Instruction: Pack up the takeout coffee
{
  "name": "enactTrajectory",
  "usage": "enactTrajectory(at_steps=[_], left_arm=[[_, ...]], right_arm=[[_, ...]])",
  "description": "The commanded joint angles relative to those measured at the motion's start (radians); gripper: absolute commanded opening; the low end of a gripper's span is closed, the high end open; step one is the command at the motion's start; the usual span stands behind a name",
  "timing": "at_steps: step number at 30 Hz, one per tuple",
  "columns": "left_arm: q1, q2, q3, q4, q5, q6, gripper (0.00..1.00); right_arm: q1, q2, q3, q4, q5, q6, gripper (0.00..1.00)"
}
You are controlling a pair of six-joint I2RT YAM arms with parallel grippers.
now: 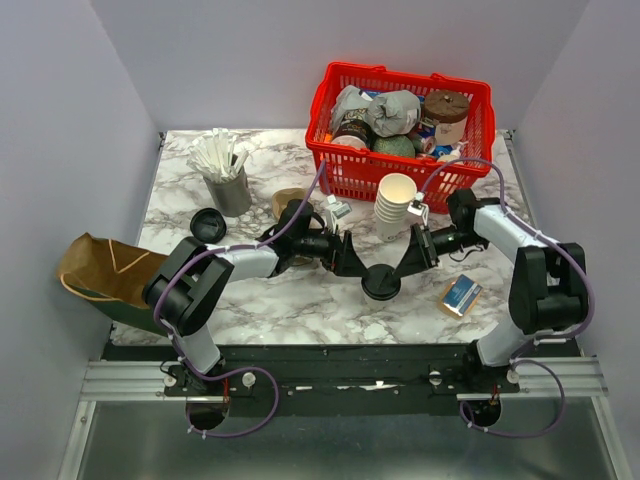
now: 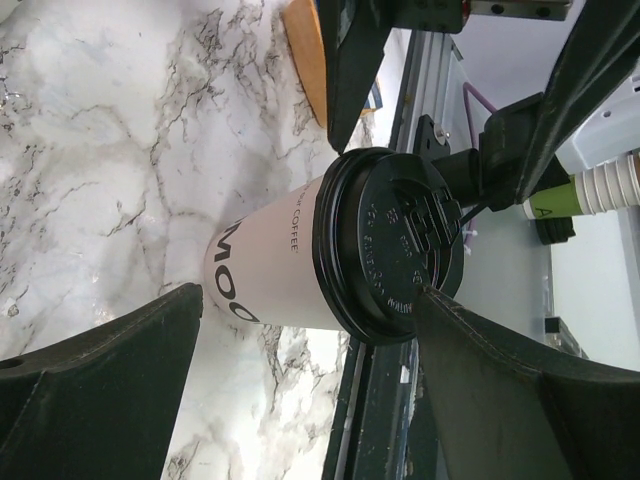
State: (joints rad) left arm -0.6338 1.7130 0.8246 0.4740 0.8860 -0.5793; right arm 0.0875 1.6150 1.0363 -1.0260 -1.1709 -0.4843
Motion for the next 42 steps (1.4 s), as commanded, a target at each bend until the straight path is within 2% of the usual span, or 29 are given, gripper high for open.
enactTrajectory(at_steps=[1,7,12,16,23,34,42], left_arm=[[0.005,-0.004,0.018,0.003,0.014,0.015,0.94],[0.005,0.003,0.027,0.003,0.008,0.013,0.94],[0.003,0.010,0.038,0.008,0.005,0.003,0.94],[0.002,0.016,0.044,0.008,0.002,0.001,0.94],[0.003,0.023,0.042,0.012,0.002,0.003,0.94],[-0.017,0.046,0.024,0.072,-0.021,-0.034,0.93],[-0.015,0.065,0.027,-0.008,-0.041,0.024,0.90]], right_arm=[[-0.009,0.005,-0.001,-0.086,-0.016,-0.106,1.00],[-0.014,-0.108,-0.056,0.059,0.042,0.035,1.00],[-0.012,-0.208,-0.104,0.205,0.184,0.196,1.00],[-0.011,-0.254,-0.102,0.231,0.315,0.260,0.97],[0.006,-0.231,-0.093,0.164,0.298,0.173,0.95],[0.089,-0.185,-0.093,0.173,0.361,0.211,0.91],[0.090,-0.168,-0.102,0.175,0.445,0.240,0.84]])
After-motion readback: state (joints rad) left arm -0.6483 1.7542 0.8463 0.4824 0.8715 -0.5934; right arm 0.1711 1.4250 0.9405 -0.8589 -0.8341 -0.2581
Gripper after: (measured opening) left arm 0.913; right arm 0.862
